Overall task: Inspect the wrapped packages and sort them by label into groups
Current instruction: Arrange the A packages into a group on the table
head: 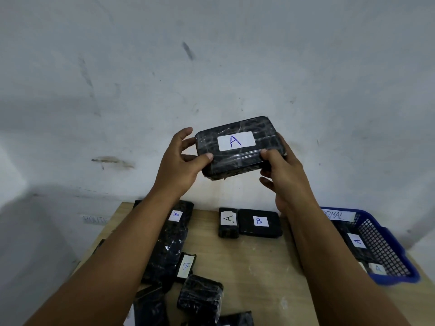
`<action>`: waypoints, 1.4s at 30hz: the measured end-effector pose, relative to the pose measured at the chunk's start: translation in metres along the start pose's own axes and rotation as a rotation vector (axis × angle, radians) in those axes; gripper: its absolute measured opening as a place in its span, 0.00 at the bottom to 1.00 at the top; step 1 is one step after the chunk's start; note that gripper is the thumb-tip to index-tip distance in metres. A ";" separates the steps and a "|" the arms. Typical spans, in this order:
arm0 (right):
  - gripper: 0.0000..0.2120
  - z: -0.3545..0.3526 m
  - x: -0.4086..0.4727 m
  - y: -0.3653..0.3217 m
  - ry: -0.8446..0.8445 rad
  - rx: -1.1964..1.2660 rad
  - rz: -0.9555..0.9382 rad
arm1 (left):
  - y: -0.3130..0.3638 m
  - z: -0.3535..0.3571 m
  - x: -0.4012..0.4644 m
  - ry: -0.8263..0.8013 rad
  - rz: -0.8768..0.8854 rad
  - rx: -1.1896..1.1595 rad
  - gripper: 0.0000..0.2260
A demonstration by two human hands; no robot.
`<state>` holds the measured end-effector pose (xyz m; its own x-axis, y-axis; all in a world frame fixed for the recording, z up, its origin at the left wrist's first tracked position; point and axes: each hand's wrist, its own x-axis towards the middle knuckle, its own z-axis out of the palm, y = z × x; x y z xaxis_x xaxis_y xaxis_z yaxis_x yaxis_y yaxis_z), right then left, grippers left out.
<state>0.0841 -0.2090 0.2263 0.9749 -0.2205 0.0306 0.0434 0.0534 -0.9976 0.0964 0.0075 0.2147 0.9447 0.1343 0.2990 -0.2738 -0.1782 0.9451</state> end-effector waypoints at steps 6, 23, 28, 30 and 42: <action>0.35 -0.004 0.005 0.002 0.042 0.058 -0.001 | 0.002 -0.017 0.005 -0.436 -0.357 0.127 0.28; 0.36 0.007 -0.001 0.015 -0.170 -0.055 0.087 | -0.007 0.005 -0.002 -0.211 -0.410 -0.075 0.11; 0.30 0.008 0.005 0.020 -0.173 -0.061 0.047 | 0.000 0.005 -0.001 -0.222 -0.393 -0.077 0.11; 0.26 0.008 0.007 0.021 -0.182 -0.067 0.039 | 0.002 0.004 0.000 -0.228 -0.361 -0.073 0.10; 0.17 0.005 0.004 0.018 -0.329 -0.152 0.087 | -0.004 0.003 0.007 -0.159 -0.304 -0.136 0.11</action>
<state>0.0903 -0.2043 0.2089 0.9926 0.1044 -0.0615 -0.0518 -0.0925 -0.9944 0.1049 0.0063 0.2129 0.9999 0.0060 -0.0122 0.0123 -0.0209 0.9997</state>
